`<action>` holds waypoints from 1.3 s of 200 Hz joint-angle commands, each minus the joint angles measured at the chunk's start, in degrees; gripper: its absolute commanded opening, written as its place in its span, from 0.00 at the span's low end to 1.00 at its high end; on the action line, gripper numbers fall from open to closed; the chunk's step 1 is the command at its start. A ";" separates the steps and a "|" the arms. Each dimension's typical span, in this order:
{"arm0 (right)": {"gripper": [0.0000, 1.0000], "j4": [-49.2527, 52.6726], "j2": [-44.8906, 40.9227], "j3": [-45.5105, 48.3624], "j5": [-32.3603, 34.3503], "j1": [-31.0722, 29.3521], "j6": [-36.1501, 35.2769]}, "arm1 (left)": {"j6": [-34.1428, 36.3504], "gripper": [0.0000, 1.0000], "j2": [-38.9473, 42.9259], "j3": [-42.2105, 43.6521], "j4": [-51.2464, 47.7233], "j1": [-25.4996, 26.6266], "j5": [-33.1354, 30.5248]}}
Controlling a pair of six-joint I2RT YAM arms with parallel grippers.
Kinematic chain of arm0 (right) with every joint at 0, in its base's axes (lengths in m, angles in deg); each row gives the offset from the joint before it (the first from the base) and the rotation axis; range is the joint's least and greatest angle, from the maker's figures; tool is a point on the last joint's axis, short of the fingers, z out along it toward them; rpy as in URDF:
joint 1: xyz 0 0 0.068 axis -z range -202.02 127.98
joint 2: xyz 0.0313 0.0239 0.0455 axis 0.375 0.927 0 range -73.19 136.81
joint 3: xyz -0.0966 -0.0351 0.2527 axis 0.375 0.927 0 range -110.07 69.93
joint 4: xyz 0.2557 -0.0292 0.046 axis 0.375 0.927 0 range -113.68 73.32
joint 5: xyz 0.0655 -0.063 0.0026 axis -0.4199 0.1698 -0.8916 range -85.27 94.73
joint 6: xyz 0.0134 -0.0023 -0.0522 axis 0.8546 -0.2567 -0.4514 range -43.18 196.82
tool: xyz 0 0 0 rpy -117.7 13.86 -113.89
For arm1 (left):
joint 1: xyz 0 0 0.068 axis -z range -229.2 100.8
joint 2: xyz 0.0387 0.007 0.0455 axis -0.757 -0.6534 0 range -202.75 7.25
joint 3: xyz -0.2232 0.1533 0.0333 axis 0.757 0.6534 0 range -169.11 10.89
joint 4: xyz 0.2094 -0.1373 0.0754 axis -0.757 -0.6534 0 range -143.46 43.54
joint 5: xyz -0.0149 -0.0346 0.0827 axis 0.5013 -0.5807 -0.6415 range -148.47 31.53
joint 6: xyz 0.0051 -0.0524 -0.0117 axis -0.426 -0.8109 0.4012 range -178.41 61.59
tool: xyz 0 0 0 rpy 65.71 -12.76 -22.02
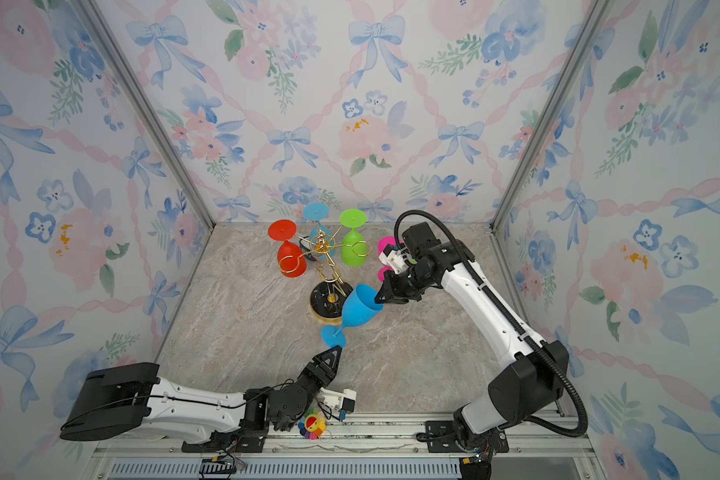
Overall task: Take the wine glass off the wine glass rack
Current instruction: 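Open the left gripper off the blue glass base while the right carries it away, then lower the blue glass beside the green glass with the right gripper while the left withdraws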
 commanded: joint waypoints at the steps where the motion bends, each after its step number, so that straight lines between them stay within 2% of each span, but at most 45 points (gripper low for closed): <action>1: 0.00 0.89 -3.23 -0.95 10.10 1.24 -1.09 | -5.78 0.63 -0.21 -1.66 0.81 0.49 -1.95; 36: 0.00 4.00 -4.90 -1.05 27.03 1.43 -3.36 | -17.25 0.68 -0.54 -5.67 0.52 0.93 -4.60; 64: 0.00 6.00 -5.41 -0.79 35.11 2.29 -4.78 | -29.08 0.74 -0.59 -9.53 -3.97 0.90 -7.71; 101: 0.00 6.20 -5.87 -0.58 38.88 6.73 -6.17 | -48.15 0.82 1.64 -14.00 -17.59 0.83 -10.87; 112: 0.00 5.90 -5.78 -0.85 39.31 8.40 -6.52 | -56.65 0.83 3.13 -16.31 -26.13 0.39 -9.35; 124: 0.00 5.37 -5.42 -1.38 39.84 10.24 -6.72 | -66.94 0.89 4.93 -19.21 -34.07 -1.28 -6.86; 137: 0.00 4.97 -4.62 -2.55 41.06 11.71 -6.76 | -72.66 0.90 7.36 -19.75 -37.33 -3.08 -5.93; 155: 0.00 4.55 -2.63 -4.89 43.19 13.56 -7.09 | -77.30 0.98 11.96 -18.47 -38.80 -5.34 -5.00; 180: 0.00 4.59 1.37 -8.69 45.37 16.34 -7.70 | -84.74 0.98 18.99 -17.83 -43.28 -10.52 2.12; 213: 0.00 3.85 5.98 -12.50 45.56 19.81 -7.95 | -89.01 0.98 26.88 -16.49 -46.85 -15.52 7.65; 235: 0.00 3.02 9.37 -15.25 45.00 21.43 -8.08 | -91.02 0.98 28.97 -16.26 -49.51 -18.38 11.34; 260: 0.00 2.23 13.91 -19.18 44.34 22.71 -8.29 | -91.74 0.98 27.71 -16.90 -50.23 -19.54 13.08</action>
